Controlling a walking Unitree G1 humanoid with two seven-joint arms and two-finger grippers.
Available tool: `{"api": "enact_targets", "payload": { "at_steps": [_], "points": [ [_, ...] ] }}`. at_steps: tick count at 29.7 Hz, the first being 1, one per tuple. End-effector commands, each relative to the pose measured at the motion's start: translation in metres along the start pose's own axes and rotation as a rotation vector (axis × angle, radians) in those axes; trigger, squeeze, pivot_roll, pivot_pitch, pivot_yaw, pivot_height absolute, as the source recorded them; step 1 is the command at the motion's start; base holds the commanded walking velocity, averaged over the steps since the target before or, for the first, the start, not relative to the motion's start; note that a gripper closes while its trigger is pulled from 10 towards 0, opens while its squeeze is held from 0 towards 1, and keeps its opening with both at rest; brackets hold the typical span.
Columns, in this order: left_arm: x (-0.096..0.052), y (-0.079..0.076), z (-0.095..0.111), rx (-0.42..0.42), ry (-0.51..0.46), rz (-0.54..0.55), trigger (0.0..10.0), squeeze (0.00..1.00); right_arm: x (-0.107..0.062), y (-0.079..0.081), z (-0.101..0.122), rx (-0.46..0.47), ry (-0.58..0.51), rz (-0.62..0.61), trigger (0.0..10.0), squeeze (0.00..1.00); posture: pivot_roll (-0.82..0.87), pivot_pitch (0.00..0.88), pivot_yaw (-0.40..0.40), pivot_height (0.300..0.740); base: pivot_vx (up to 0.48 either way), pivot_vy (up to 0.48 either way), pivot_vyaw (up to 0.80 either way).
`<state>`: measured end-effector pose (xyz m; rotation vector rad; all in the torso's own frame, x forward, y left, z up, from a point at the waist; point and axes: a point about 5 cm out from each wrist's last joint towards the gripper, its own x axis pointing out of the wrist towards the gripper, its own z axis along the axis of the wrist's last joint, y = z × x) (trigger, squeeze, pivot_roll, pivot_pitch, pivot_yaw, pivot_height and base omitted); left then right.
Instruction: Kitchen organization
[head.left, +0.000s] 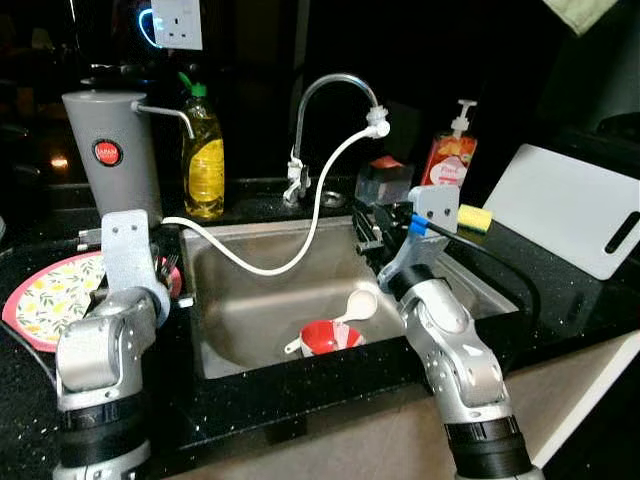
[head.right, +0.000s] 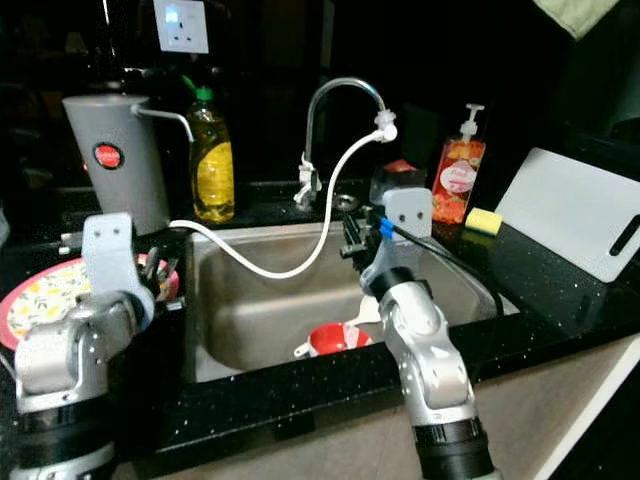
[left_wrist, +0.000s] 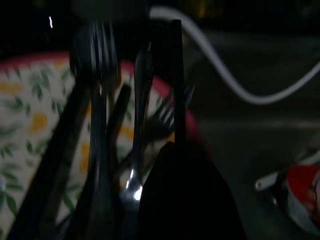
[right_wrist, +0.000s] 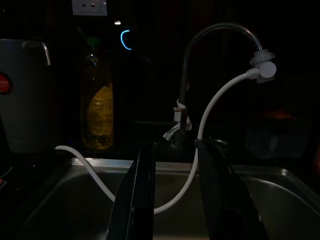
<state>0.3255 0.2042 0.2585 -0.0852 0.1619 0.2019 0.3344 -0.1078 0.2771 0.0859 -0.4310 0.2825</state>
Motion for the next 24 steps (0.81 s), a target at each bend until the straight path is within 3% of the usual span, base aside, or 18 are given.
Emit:
{"api": "enact_targets", "payload": {
  "at_steps": [1,3,5,6,8,9,12,13,14,16,18,20,24],
  "points": [
    [-0.003,-0.005,0.014,0.031,-0.083,-0.020,10.0,0.00,0.001,-0.004,-0.002,-0.007,0.010,-0.008,10.0,0.00,-0.01,0.000,-0.090,0.740,0.000,0.000,0.00],
    [-0.006,-0.010,0.021,0.039,-0.135,-0.055,10.0,0.00,0.001,-0.004,-0.002,-0.007,0.011,-0.006,10.0,0.00,-0.01,0.000,-0.094,0.740,0.000,0.000,0.00],
    [-0.013,-0.022,0.031,0.038,-0.223,-0.197,10.0,0.00,0.002,-0.001,-0.001,-0.002,0.006,0.013,10.0,0.00,-0.01,0.000,-0.097,0.740,0.000,0.000,0.00],
    [-0.013,-0.022,0.031,0.038,-0.223,-0.197,10.0,0.00,0.002,-0.001,-0.001,-0.002,0.006,0.013,10.0,0.00,-0.01,0.000,-0.097,0.740,0.000,0.000,0.00],
    [-0.025,-0.032,0.036,0.110,-0.326,-0.356,10.0,0.00,0.003,0.006,0.007,0.103,-0.004,0.097,10.0,0.00,-0.02,0.000,-0.095,0.740,0.000,0.000,0.00],
    [-0.025,-0.032,0.036,0.110,-0.326,-0.356,10.0,0.00,0.003,0.006,0.007,0.103,-0.004,0.097,10.0,0.00,-0.02,0.000,-0.095,0.740,0.000,0.000,0.00],
    [-0.042,-0.043,0.039,0.236,-0.436,-0.535,10.0,0.00,-0.001,0.018,0.021,0.320,-0.020,0.249,10.0,0.00,-0.02,0.000,-0.095,0.740,0.000,0.000,0.00],
    [-0.047,-0.047,0.039,0.238,-0.455,-0.607,10.0,0.00,-0.003,0.022,0.026,0.385,-0.034,0.297,10.0,0.00,-0.02,0.000,-0.095,0.740,0.000,0.000,0.00],
    [-0.047,-0.047,0.039,0.238,-0.455,-0.607,10.0,0.00,-0.003,0.022,0.026,0.385,-0.034,0.297,10.0,0.00,-0.02,0.000,-0.095,0.740,0.000,0.000,0.00],
    [-0.057,-0.053,0.040,0.206,-0.478,-0.737,10.0,0.00,-0.008,0.033,0.035,0.514,-0.058,0.415,10.0,0.00,-0.03,0.000,-0.096,0.740,0.000,0.000,0.00],
    [-0.057,-0.053,0.040,0.206,-0.478,-0.737,10.0,0.00,-0.008,0.033,0.035,0.514,-0.058,0.415,10.0,0.00,-0.03,0.000,-0.096,0.740,0.000,0.000,0.00],
    [-0.064,-0.056,0.041,0.187,-0.507,-0.837,10.0,0.00,-0.012,0.039,0.043,0.616,-0.083,0.487,10.0,0.00,-0.04,0.000,-0.091,0.740,0.000,0.000,0.00],
    [-0.071,-0.061,0.039,0.185,-0.521,-0.938,10.0,0.00,-0.014,0.039,0.048,0.718,-0.102,0.507,10.0,0.00,-0.05,0.000,-0.089,0.740,0.000,0.000,0.00]
  ]
}}
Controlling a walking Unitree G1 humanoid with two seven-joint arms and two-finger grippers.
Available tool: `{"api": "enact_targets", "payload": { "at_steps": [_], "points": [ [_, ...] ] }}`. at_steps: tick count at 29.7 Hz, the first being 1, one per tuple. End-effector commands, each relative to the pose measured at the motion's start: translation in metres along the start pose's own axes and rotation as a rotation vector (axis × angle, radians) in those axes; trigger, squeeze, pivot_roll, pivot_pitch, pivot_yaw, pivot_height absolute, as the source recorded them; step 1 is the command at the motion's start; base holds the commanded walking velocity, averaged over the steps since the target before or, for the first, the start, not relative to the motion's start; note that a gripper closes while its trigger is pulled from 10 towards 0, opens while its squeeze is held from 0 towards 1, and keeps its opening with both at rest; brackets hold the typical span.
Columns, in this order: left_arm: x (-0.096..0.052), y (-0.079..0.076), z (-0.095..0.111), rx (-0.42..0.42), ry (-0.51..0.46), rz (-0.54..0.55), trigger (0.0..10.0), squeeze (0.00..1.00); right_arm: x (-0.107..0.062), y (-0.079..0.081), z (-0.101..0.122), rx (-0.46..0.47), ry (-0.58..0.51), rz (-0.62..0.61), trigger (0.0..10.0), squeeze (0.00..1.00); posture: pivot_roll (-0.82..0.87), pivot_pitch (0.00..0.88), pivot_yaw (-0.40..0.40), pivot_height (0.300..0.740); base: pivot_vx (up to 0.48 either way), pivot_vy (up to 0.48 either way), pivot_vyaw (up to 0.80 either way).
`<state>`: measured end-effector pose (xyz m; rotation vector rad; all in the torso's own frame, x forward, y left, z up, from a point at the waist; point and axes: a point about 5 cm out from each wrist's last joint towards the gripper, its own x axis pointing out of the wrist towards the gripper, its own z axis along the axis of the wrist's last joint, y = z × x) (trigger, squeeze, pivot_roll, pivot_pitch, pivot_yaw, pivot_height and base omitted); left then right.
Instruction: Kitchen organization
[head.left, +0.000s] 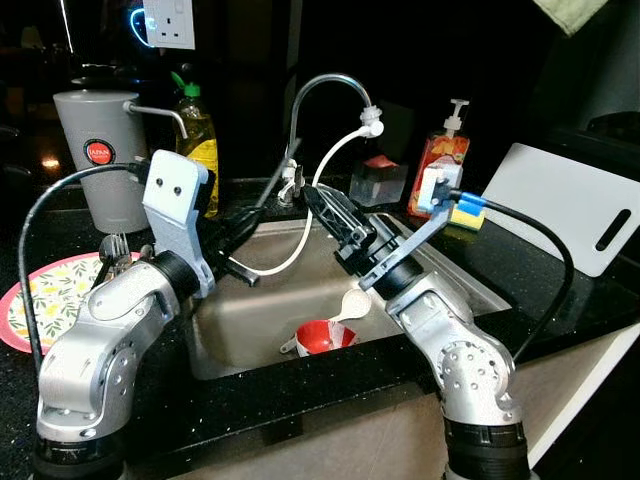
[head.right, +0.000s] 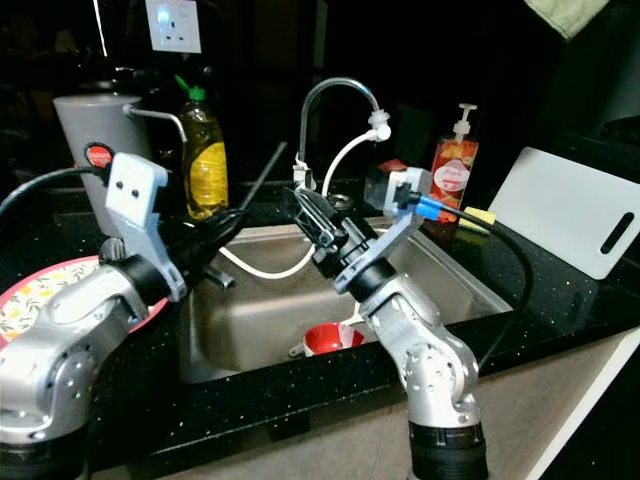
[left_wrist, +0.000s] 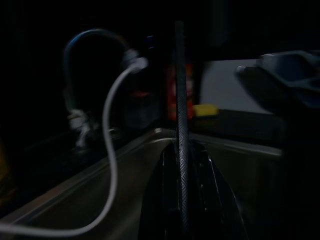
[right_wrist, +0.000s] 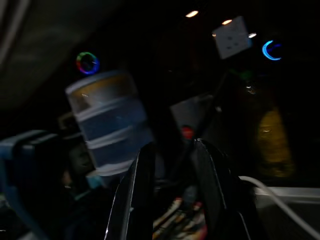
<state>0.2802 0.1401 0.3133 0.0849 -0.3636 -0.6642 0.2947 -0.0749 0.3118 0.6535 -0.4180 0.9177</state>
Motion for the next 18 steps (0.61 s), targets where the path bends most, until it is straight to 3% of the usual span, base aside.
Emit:
{"api": "enact_targets", "payload": {
  "at_steps": [1,4,7,18],
  "points": [
    [-0.001,-0.007,0.001,-0.006,-0.025,-0.059,10.0,0.00,-0.003,0.001,0.007,0.038,-0.030,0.011,10.0,0.00,-0.05,0.000,-0.089,0.740,0.000,0.000,0.00],
    [-0.001,-0.017,-0.002,-0.010,-0.024,-0.169,10.0,0.00,-0.006,0.002,0.010,0.107,-0.050,0.021,10.0,0.00,-0.05,0.000,-0.089,0.740,0.000,0.000,0.00],
    [-0.002,-0.022,-0.005,-0.005,-0.021,-0.219,10.0,0.00,-0.006,0.003,0.011,0.114,-0.043,0.032,10.0,0.00,-0.06,0.000,-0.087,0.740,0.000,0.000,0.00],
    [-0.004,-0.024,-0.004,-0.010,-0.026,-0.246,10.0,0.00,-0.009,0.000,0.015,0.178,-0.052,0.026,10.0,0.00,-0.05,0.000,-0.092,0.740,0.000,0.000,0.00]
  ]
}}
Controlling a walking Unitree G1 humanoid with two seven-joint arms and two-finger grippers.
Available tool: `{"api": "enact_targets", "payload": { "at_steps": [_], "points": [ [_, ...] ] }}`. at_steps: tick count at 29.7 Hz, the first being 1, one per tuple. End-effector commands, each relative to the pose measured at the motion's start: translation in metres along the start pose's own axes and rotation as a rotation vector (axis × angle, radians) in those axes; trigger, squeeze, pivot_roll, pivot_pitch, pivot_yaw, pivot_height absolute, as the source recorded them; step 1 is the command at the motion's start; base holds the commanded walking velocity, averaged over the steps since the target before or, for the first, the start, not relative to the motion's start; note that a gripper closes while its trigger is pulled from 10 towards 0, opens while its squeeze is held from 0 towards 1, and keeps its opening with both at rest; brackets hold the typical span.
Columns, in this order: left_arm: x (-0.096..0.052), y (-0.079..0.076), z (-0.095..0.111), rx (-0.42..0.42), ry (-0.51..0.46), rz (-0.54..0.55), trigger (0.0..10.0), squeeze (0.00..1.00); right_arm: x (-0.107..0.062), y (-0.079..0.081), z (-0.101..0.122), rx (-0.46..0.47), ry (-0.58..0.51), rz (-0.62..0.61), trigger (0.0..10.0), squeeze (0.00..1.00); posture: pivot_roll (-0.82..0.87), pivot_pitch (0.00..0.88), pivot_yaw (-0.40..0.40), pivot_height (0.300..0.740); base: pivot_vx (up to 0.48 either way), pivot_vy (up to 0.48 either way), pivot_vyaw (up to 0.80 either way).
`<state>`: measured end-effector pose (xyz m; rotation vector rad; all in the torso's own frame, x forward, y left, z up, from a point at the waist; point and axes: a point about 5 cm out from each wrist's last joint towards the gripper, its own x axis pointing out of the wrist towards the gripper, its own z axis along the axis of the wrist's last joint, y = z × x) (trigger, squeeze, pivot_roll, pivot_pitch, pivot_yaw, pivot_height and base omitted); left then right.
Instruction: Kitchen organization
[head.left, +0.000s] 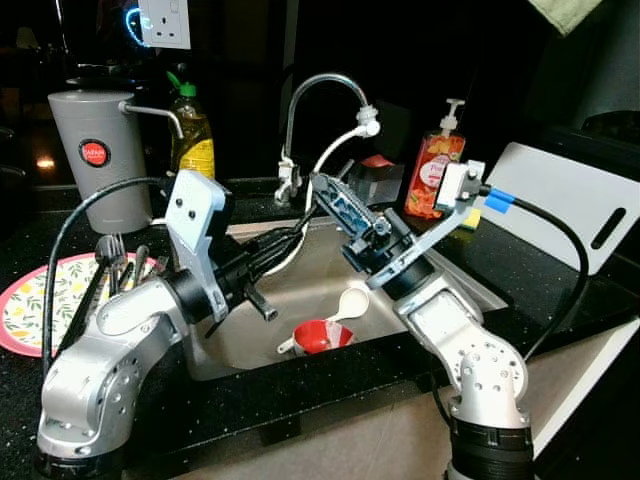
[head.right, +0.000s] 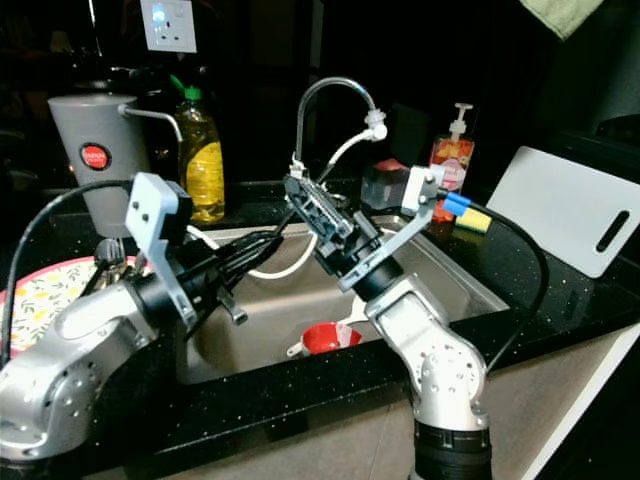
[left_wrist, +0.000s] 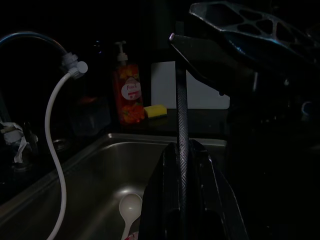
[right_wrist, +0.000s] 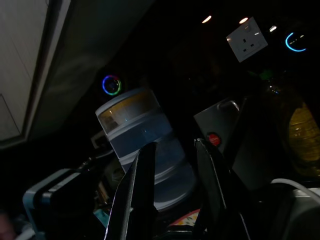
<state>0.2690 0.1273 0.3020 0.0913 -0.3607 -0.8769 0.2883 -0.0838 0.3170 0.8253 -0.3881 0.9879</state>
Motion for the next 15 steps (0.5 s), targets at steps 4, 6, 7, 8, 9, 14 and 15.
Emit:
{"api": "enact_targets", "payload": {
  "at_steps": [4,6,7,8,9,14,15],
  "points": [
    [0.001,-0.006,0.004,0.022,-0.019,-0.043,10.0,0.00,-0.005,-0.003,0.008,0.021,-0.021,-0.017,4.7,0.00,-0.05,0.000,-0.091,0.740,0.000,0.000,0.00],
    [0.001,0.000,0.005,0.031,-0.021,-0.004,10.0,0.00,-0.005,-0.004,0.008,0.022,-0.019,-0.025,8.2,0.00,-0.05,0.000,-0.092,0.740,0.000,0.000,0.00],
    [0.000,0.006,0.007,0.033,-0.033,0.042,10.0,0.00,-0.006,-0.006,0.008,0.022,-0.017,-0.034,10.0,0.00,-0.06,0.000,-0.092,0.740,0.000,0.000,0.00],
    [0.000,0.011,0.009,0.029,-0.050,0.067,10.0,0.00,-0.006,-0.008,0.008,0.021,-0.015,-0.042,10.0,0.00,-0.06,0.000,-0.091,0.740,0.000,0.000,0.00],
    [0.000,0.011,0.009,0.029,-0.050,0.067,10.0,0.00,-0.006,-0.008,0.008,0.021,-0.015,-0.042,10.0,0.00,-0.06,0.000,-0.091,0.740,0.000,0.000,0.00],
    [-0.001,0.016,0.013,0.037,-0.065,0.084,10.0,0.00,-0.007,-0.010,0.007,0.025,-0.002,-0.057,10.0,0.00,-0.06,0.000,-0.085,0.740,0.000,0.000,0.00],
    [-0.001,0.017,0.013,0.040,-0.064,0.084,10.0,0.00,-0.007,-0.010,0.007,0.026,0.000,-0.057,10.0,0.00,-0.06,0.000,-0.085,0.740,0.000,0.000,0.00]
  ]
}}
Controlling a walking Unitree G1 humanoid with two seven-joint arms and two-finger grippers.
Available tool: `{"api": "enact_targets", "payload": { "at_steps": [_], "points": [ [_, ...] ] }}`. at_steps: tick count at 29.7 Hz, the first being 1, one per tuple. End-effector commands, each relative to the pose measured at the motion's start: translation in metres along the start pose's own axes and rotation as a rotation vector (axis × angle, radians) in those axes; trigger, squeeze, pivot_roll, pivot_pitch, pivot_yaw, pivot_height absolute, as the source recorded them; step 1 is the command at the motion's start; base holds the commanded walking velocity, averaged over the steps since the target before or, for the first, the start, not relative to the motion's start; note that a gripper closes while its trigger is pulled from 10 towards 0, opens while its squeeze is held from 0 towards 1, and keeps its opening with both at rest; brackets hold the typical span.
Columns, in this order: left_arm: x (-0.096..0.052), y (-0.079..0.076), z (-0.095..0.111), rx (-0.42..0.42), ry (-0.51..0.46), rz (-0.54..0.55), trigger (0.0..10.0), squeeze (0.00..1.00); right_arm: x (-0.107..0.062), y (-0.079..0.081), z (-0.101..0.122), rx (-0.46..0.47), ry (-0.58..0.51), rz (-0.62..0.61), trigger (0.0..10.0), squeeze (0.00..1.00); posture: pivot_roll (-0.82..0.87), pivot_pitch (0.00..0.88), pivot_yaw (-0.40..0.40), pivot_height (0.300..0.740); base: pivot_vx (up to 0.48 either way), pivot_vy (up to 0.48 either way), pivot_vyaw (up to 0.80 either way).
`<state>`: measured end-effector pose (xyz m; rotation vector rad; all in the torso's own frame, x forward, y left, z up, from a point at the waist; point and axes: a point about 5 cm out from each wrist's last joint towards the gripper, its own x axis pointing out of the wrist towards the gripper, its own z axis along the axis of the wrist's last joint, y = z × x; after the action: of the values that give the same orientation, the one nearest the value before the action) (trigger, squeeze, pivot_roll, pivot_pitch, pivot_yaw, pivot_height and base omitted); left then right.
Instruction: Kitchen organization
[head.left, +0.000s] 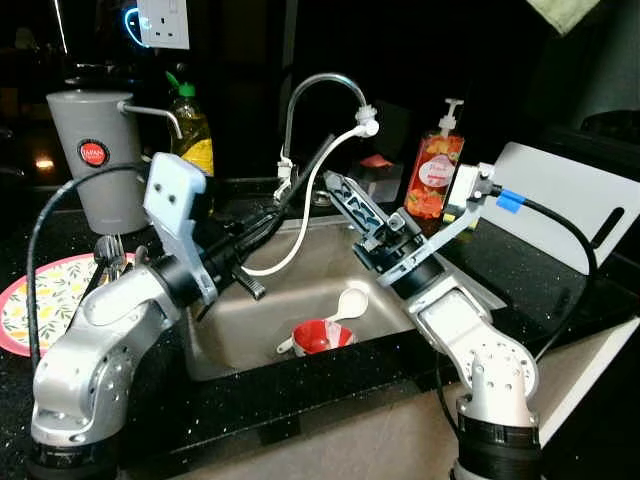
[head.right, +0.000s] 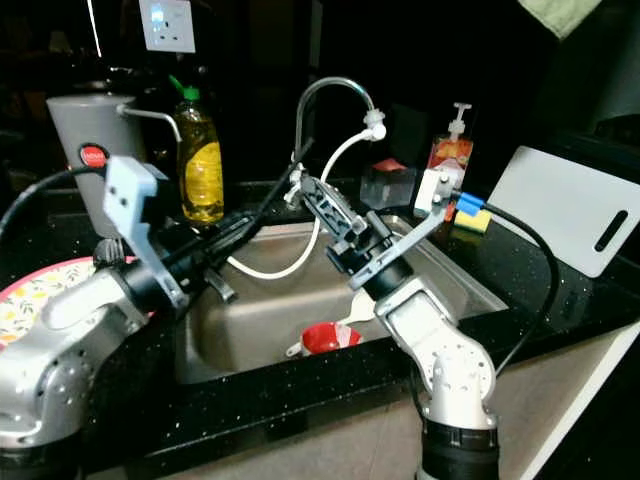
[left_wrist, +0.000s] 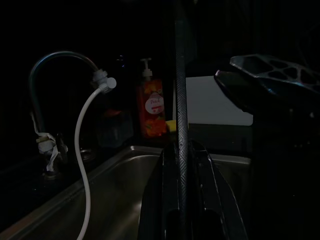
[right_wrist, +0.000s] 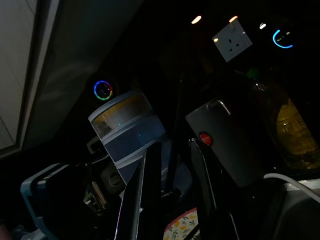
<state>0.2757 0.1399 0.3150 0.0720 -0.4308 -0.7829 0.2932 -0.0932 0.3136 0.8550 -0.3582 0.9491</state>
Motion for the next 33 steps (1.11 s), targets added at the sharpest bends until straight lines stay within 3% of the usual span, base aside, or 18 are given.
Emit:
{"api": "enact_targets", "payload": {
  "at_steps": [1,8,10,11,12,14,15,17,33],
  "points": [
    [0.002,-0.001,0.003,0.010,-0.007,-0.026,10.0,0.00,-0.002,-0.002,0.002,0.000,0.006,-0.009,10.0,0.00,-0.06,0.000,-0.085,0.740,0.000,0.000,0.00],
    [0.003,-0.006,0.003,0.004,-0.010,-0.066,10.0,0.00,-0.003,-0.002,0.003,0.000,0.004,-0.016,10.0,0.00,-0.06,0.000,-0.083,0.740,0.000,0.000,0.00],
    [0.005,-0.012,-0.001,-0.002,-0.002,-0.090,10.0,0.00,-0.002,-0.001,0.002,-0.006,0.001,-0.018,10.0,0.46,-0.06,0.000,-0.084,0.740,0.000,0.000,0.00],
    [0.005,-0.014,-0.002,-0.002,0.000,-0.094,10.0,0.00,-0.002,-0.002,0.002,-0.007,0.000,-0.020,10.0,0.51,-0.06,0.000,-0.084,0.740,0.000,0.000,0.00],
    [0.005,-0.014,-0.002,-0.003,0.001,-0.094,10.0,0.00,-0.002,-0.002,0.002,-0.006,-0.001,-0.021,10.0,0.68,-0.06,0.000,-0.084,0.740,0.000,0.000,0.00],
    [0.005,-0.014,-0.002,-0.003,0.000,-0.094,10.0,0.00,-0.002,-0.002,0.002,-0.005,-0.002,-0.021,10.0,0.68,-0.06,0.000,-0.084,0.740,0.000,0.000,0.00],
    [0.006,-0.014,-0.002,-0.005,-0.001,-0.095,10.0,0.00,-0.002,-0.003,0.002,-0.006,-0.007,-0.031,10.0,0.06,-0.06,0.000,-0.082,0.740,0.000,0.000,0.00],
    [0.006,-0.015,-0.002,-0.007,-0.001,-0.097,10.0,0.00,-0.002,-0.004,0.003,-0.010,-0.009,-0.042,10.0,0.00,-0.06,0.000,-0.082,0.740,0.000,0.000,0.00],
    [0.006,-0.026,-0.007,-0.021,0.008,-0.160,10.0,0.00,-0.001,-0.009,0.002,-0.018,0.000,-0.071,10.0,0.00,-0.07,0.000,-0.094,0.740,0.000,0.000,0.00]
  ]
}}
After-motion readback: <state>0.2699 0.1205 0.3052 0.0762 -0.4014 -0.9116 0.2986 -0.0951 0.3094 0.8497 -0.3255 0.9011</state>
